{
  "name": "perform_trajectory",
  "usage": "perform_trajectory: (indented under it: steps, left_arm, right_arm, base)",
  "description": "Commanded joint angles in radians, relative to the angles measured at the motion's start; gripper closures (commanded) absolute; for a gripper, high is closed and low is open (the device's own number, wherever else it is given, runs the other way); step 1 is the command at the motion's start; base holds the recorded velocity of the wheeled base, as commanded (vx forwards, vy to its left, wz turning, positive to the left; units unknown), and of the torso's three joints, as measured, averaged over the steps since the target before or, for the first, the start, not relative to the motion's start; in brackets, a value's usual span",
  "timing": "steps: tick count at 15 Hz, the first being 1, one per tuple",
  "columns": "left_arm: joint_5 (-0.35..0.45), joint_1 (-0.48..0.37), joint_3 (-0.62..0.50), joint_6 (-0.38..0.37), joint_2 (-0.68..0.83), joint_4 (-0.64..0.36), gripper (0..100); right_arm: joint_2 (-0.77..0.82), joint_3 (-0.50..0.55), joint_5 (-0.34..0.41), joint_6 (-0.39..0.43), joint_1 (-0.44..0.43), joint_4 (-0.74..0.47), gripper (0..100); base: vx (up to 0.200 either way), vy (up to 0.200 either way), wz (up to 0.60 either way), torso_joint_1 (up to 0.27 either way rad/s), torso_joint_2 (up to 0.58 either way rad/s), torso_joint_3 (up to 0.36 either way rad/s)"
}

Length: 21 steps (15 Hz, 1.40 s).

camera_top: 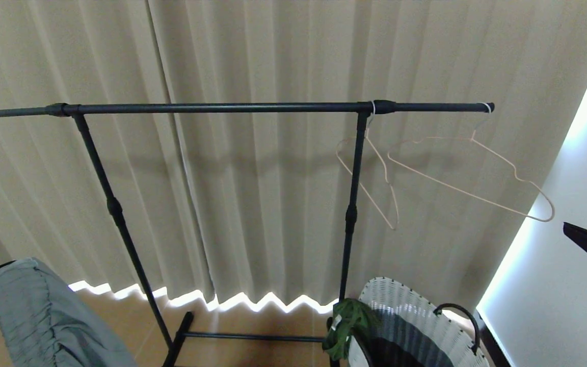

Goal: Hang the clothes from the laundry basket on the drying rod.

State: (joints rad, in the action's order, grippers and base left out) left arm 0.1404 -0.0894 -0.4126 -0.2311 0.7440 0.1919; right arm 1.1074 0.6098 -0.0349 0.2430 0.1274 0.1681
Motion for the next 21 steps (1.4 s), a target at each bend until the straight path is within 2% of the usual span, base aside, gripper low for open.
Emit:
perform_trajectory:
  steps: [1,6,12,14,17,19,21]
  left_arm:
    - [0.001,0.0,0.0,-0.001,0.001,0.001,100]
    - [0.001,0.0,0.003,-0.004,0.003,0.001,100]
    - [0.001,-0.001,0.008,-0.025,0.003,0.001,100]
    - [0.001,-0.038,-0.003,-0.022,0.011,0.001,100]
    - [-0.001,-0.09,-0.086,-0.025,0.08,-0.002,100]
    - [-0.005,-0.107,-0.16,-0.025,0.159,-0.002,100]
    - [-0.005,-0.107,-0.183,-0.022,0.202,-0.002,100]
  right_arm:
    - [0.009,-0.001,0.0,-0.001,0.0,0.002,0]
    - [0.017,0.002,0.0,0.001,0.0,0.01,0]
    - [0.014,0.001,-0.01,-0.001,0.006,0.01,0]
    - [0.018,0.004,-0.008,-0.001,0.026,0.01,0]
    - [0.094,0.051,0.003,-0.005,0.084,0.013,0]
    - [0.153,0.096,0.004,-0.013,0.084,0.014,0]
    - [0.223,0.151,0.006,-0.013,0.084,0.016,0]
  base:
    - [0.2,0.0,0.0,0.007,0.0,-0.002]
    - [0.2,0.0,0.0,0.002,0.0,0.003]
    - [0.0,0.0,0.0,0.0,0.0,0.0]
    - [0.0,0.0,0.0,0.0,0.0,0.0]
    - [0.0,0.0,0.0,0.0,0.0,0.0]
    - [0.0,0.0,0.0,0.0,0.0,0.0]
    - [0.0,0.0,0.0,0.0,0.0,0.0]
